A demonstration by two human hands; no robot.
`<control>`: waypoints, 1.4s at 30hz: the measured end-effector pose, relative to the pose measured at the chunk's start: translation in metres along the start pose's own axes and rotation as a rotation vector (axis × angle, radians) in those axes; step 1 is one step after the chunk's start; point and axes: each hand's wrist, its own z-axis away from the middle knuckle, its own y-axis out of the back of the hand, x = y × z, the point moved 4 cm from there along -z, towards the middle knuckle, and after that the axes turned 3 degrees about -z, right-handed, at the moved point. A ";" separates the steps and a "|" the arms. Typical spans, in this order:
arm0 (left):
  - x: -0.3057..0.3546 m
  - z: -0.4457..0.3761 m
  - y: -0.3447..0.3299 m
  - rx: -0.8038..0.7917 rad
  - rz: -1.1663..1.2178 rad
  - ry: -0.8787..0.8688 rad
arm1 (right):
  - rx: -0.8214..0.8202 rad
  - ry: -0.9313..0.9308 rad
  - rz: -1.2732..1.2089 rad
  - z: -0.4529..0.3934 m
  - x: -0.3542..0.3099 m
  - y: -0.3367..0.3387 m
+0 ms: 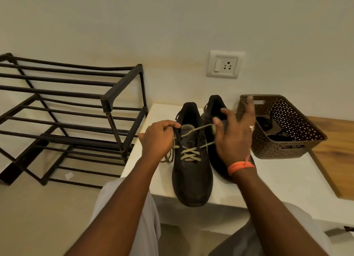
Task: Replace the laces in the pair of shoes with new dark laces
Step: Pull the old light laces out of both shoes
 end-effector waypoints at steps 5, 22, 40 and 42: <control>-0.006 0.004 0.001 -0.034 0.064 -0.019 | -0.487 0.252 0.047 0.026 -0.033 -0.065; -0.005 0.006 0.000 -0.008 0.133 -0.049 | -0.526 0.321 0.120 0.023 -0.030 -0.054; -0.003 0.016 -0.015 -0.058 -0.198 -0.248 | -0.627 0.152 -0.114 0.015 -0.011 -0.025; 0.004 0.024 -0.020 -0.069 -0.301 -0.303 | -0.790 0.073 -0.072 0.019 -0.002 -0.022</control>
